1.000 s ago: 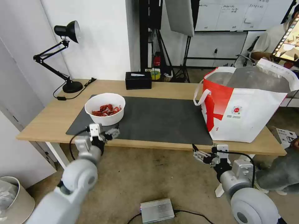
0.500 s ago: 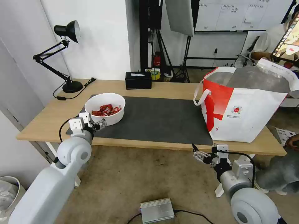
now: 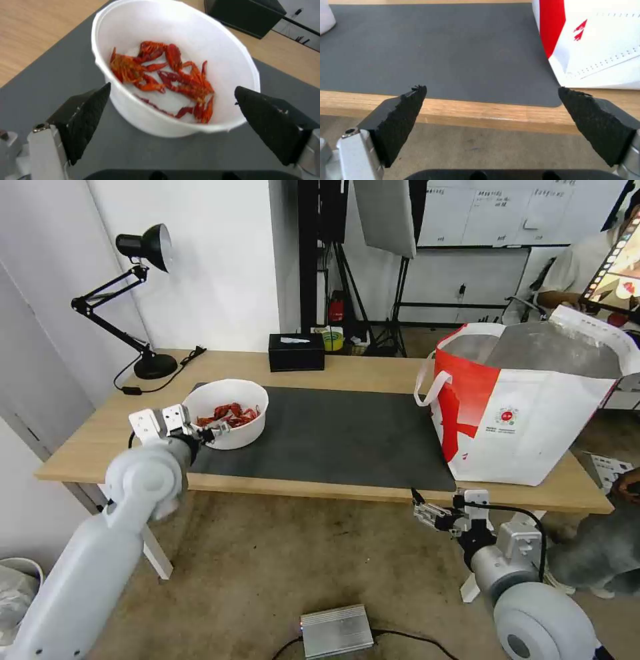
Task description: Pick up the trash from the table and place it into the takeout bag.
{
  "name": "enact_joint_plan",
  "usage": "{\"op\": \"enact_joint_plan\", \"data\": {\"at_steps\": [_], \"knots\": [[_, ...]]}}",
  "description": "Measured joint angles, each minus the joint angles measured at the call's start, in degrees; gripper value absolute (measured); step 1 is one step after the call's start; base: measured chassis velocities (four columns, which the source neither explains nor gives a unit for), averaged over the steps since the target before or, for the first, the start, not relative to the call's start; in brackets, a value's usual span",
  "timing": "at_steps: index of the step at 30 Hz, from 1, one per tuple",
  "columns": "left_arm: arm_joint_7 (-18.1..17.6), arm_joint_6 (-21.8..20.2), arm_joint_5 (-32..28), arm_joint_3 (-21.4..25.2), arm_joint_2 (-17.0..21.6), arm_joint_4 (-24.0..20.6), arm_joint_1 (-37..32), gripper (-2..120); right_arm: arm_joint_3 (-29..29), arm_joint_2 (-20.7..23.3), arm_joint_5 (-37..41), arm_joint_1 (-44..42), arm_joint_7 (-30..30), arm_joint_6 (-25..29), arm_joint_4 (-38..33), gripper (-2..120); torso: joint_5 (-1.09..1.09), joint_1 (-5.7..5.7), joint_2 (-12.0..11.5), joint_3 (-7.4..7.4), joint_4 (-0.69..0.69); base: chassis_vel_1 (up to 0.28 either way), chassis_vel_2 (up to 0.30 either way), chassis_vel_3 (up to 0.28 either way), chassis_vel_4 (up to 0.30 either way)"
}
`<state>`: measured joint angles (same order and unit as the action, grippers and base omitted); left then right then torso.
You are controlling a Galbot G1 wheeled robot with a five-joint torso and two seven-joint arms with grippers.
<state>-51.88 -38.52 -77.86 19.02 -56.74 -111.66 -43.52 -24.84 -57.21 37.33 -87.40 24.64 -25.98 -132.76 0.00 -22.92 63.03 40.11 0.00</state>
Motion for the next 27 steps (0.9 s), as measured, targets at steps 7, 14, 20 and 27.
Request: {"op": "enact_joint_plan", "data": {"at_steps": [7,14,20,27], "knots": [[-4.25,-1.61,-2.14,-1.81,0.15,4.50,4.32,100,0.00,0.00,0.00,0.00,0.00,0.00,0.00,100,0.00,0.00,0.00,0.00,0.00,0.000,0.000,0.000,0.000],[-5.66,-2.62,-2.73,-3.14,0.37,8.67,7.19,100,0.00,0.00,0.00,0.00,0.00,0.00,0.00,100,-0.01,0.00,0.00,0.00,0.00,0.000,0.000,0.000,0.000],[-5.62,-2.72,-3.13,-3.95,0.43,12.31,9.55,100,0.00,0.00,0.00,0.00,0.00,0.00,0.01,100,0.00,0.00,0.00,0.00,0.00,0.000,0.000,0.000,0.000],[-5.57,-2.73,-3.13,-4.74,-0.87,15.73,11.86,100,0.00,0.00,0.00,0.00,0.00,0.00,0.00,100,-0.01,0.00,0.00,0.00,0.00,0.000,0.000,0.000,0.000]]}}
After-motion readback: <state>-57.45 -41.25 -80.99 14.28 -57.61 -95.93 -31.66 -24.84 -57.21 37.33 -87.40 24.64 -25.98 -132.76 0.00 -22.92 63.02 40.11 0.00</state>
